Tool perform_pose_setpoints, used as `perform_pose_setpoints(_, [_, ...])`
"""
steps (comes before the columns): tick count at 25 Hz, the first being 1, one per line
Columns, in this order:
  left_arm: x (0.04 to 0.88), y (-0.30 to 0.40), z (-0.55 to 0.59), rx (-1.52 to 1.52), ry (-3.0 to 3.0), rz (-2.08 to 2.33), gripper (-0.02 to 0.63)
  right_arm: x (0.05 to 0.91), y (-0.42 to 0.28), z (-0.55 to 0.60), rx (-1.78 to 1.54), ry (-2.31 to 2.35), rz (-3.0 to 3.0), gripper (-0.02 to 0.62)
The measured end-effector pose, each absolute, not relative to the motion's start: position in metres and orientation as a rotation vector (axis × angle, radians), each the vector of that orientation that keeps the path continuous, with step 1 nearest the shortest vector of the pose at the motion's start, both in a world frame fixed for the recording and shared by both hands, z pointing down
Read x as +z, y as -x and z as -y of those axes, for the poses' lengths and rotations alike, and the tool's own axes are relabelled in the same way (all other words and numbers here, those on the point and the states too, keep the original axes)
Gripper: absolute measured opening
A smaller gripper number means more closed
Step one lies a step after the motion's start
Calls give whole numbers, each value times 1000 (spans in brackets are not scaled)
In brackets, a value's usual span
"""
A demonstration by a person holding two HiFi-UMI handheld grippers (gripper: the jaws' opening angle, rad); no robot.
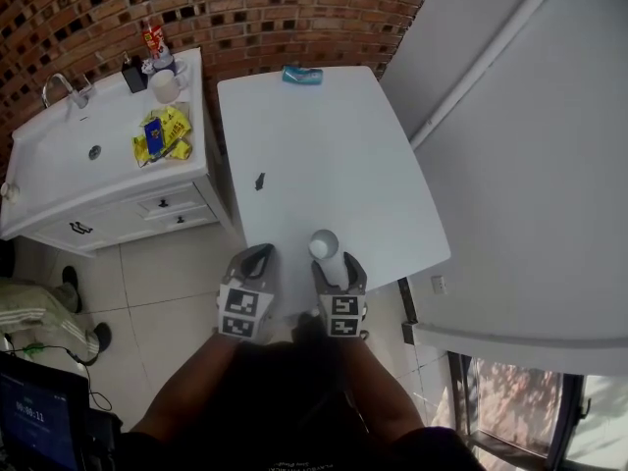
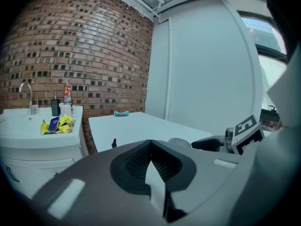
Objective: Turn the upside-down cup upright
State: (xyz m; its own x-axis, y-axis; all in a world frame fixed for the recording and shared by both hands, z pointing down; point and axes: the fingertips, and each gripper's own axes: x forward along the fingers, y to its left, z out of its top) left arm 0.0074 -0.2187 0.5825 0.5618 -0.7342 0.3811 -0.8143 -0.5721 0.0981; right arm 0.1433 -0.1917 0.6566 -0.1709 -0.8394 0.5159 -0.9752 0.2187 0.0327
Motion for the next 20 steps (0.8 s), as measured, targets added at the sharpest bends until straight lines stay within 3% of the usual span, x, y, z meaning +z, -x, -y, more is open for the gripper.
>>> perform_pose_setpoints(9, [583,-8,208,439,-2544,1257,-5,616,-138,166,385,-1774,2098,229])
perform_pose_setpoints(17, [582,-5,197,426,-2555,1228,-5,600,-146,155,371,-1883,2042,55])
perform_pose_setpoints(20, [580,-7,191,428,-2573,1207,-5,596,-149,149,367,-1906,2018,19])
